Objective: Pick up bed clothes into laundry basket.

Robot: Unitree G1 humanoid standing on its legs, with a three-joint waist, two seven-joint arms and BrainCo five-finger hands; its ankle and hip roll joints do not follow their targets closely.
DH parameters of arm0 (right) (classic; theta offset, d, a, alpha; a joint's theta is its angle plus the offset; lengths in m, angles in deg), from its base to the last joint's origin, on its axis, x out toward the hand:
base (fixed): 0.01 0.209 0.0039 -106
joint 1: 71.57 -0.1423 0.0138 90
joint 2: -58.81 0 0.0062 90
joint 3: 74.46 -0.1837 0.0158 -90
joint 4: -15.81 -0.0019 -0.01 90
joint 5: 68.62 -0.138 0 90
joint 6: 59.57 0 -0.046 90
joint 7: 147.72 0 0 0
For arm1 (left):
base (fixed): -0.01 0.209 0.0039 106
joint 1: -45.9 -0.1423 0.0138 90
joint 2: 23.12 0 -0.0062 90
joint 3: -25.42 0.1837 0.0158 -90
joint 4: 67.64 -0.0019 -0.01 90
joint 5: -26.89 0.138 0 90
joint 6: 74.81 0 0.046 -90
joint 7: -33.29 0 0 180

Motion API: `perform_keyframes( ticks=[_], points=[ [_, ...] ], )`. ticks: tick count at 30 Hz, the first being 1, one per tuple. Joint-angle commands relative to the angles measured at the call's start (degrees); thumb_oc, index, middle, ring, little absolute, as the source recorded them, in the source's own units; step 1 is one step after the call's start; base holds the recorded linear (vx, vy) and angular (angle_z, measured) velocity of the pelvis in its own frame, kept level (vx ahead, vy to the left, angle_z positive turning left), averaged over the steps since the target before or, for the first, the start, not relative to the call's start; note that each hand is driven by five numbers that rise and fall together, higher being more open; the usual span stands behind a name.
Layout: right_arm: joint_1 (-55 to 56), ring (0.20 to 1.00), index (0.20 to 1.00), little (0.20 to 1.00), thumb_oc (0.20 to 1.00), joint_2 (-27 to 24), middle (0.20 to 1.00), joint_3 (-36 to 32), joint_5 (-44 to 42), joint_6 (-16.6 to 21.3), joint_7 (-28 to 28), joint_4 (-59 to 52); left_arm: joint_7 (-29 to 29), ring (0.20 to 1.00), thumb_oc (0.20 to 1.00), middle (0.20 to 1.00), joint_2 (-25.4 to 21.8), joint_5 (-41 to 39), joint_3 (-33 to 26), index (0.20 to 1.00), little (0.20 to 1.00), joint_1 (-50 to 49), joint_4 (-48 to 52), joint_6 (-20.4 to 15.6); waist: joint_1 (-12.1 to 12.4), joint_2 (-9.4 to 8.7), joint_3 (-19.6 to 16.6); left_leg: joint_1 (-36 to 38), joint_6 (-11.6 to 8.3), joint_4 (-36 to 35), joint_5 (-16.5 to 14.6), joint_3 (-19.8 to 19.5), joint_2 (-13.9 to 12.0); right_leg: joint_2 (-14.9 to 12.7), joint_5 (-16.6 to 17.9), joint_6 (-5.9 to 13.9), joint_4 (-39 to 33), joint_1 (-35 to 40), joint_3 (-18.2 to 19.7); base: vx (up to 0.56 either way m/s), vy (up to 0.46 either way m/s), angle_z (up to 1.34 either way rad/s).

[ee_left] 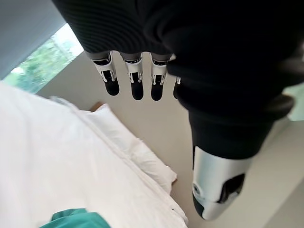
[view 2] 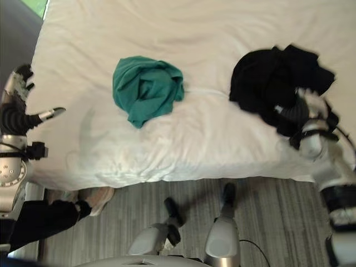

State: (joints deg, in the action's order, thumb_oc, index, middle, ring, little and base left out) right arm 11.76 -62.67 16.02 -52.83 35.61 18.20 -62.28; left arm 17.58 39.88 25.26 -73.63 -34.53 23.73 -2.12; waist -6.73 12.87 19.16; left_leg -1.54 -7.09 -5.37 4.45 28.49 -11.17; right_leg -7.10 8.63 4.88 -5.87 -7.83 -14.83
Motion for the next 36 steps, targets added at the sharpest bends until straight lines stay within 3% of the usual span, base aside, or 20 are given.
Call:
perform_keyframes(
  ticks=[1,2,4,5,7,12,17,24,31,36],
  points=[
    [7.73,0.2,0.2,0.2,0.2,3.66,0.2,7.7,0.94,6.77,5.33,-8.23,-4.92,1.0,1.0,1.0,-3.8,13.46,-0.46,1.0,1.0,3.31,-5.52,3.35,-3.01,-2.88,-2.47,2.53,-7.91,0.37,9.25,2.37,-7.29,-1.26,-8.87,3.49,0.87,3.78,0.04,0.06,0.068,-0.37],
    [12.11,0.2,0.2,0.2,0.2,5.21,0.2,11.73,2.18,7.76,8.24,-9.04,-6.6,1.0,1.0,1.0,-5.57,17.77,1.47,1.0,1.0,6.09,-8.35,5.05,-4.04,-3.52,-3.25,3.9,-7.91,0.37,8.82,3.13,-7.32,-1.01,-8.84,3.49,0.87,4.44,0.66,0.08,0.068,-0.46],
    [13.16,0.2,0.2,0.2,0.2,5.88,0.2,13.78,3.07,8.01,8.81,-8.23,-7.46,1.0,1.0,1.0,-6.29,19.1,3.15,1.0,1.0,8.05,-10.52,5.84,-4.18,-3.89,-3.65,4.47,-7.88,0.37,8.68,3.47,-7.3,-0.89,-8.81,3.49,0.87,4.73,0.93,0.08,0.069,-0.36],
    [14.02,0.2,0.2,0.2,0.2,7.06,0.2,18.16,4.45,7.81,9.92,-3.64,-8.93,1.0,1.0,1.0,-8.2,22.15,6.92,1.0,1.0,12.65,-16.46,8.34,-5.55,-4.31,-4.41,5.74,-7.91,0.37,6.89,3.28,-6.8,-0.92,-9.47,4.04,0.87,5.25,2.23,0.11,0.089,-0.3],
    [13.65,0.2,0.2,0.2,0.2,7.68,0.2,21.97,7.16,8.04,9.46,0.59,-10.03,1.0,1.0,1.0,-9.86,24.47,11.69,1.0,1.0,18.0,-21.93,9.9,-6.47,-4.91,-4.61,6.19,-7.91,0.37,6.08,3.93,-6.61,-0.78,-9.28,4.3,0.87,5.05,3.01,0.05,0.071,-0.28],
    [14.98,0.2,0.2,0.2,0.2,9.4,0.2,26.1,10.34,8.14,9.05,9.41,-10.15,1.0,1.0,1.0,-12.04,27.13,18.89,1.0,1.0,26.35,-29.33,11.27,-7.6,-5.88,-4.82,5.97,-7.91,0.37,5.48,4.93,-6.73,-0.58,-8.57,4.87,0.87,3.58,3.86,0.0,0.017,-0.24],
    [16.41,0.2,0.2,0.2,0.2,13.22,0.2,28.23,11.51,6.76,7.44,21.86,-10.2,1.0,1.0,1.0,-10.98,29.82,28.19,1.0,1.0,36.15,-37.85,13.19,-8.75,-6.89,-4.3,3.25,-7.91,0.37,6.01,4.39,-7.0,-0.92,-7.24,5.41,0.87,0.56,3.8,-0.02,-0.007,-0.08],
    [14.85,0.2,0.2,0.2,0.2,16.79,0.2,27.3,9.17,5.56,5.46,27.79,-9.9,1.0,1.0,1.0,-11.66,31.93,32.02,1.0,1.0,39.65,-41.66,14.41,-8.86,-7.67,-3.21,-0.24,-7.91,0.37,7.31,3.97,-6.96,-1.34,-5.96,5.87,0.87,-2.76,4.33,-0.04,0.001,-0.01],
    [12.61,0.2,0.2,0.2,0.2,18.76,0.2,29.62,6.24,5.34,5.75,29.9,-7.32,1.0,1.0,1.0,-9.73,32.37,36.07,1.0,1.0,41.11,-53.29,15.44,-8.95,-8.61,-1.34,-2.72,-7.91,0.37,8.05,4.27,-7.26,-1.5,-4.83,6.06,0.87,-5.3,4.56,-0.02,-0.01,-0.08],
    [11.01,0.2,0.2,0.2,0.2,19.89,0.2,30.54,4.54,5.27,5.82,30.73,-5.37,1.0,1.0,1.0,-7.28,32.3,35.63,1.0,1.0,38.84,-57.32,15.99,-8.44,-8.93,-0.57,-3.24,-7.91,0.37,8.32,4.09,-7.52,-1.36,-4.77,5.8,0.87,-5.59,4.58,0.0,-0.002,-0.01]
  ],
)
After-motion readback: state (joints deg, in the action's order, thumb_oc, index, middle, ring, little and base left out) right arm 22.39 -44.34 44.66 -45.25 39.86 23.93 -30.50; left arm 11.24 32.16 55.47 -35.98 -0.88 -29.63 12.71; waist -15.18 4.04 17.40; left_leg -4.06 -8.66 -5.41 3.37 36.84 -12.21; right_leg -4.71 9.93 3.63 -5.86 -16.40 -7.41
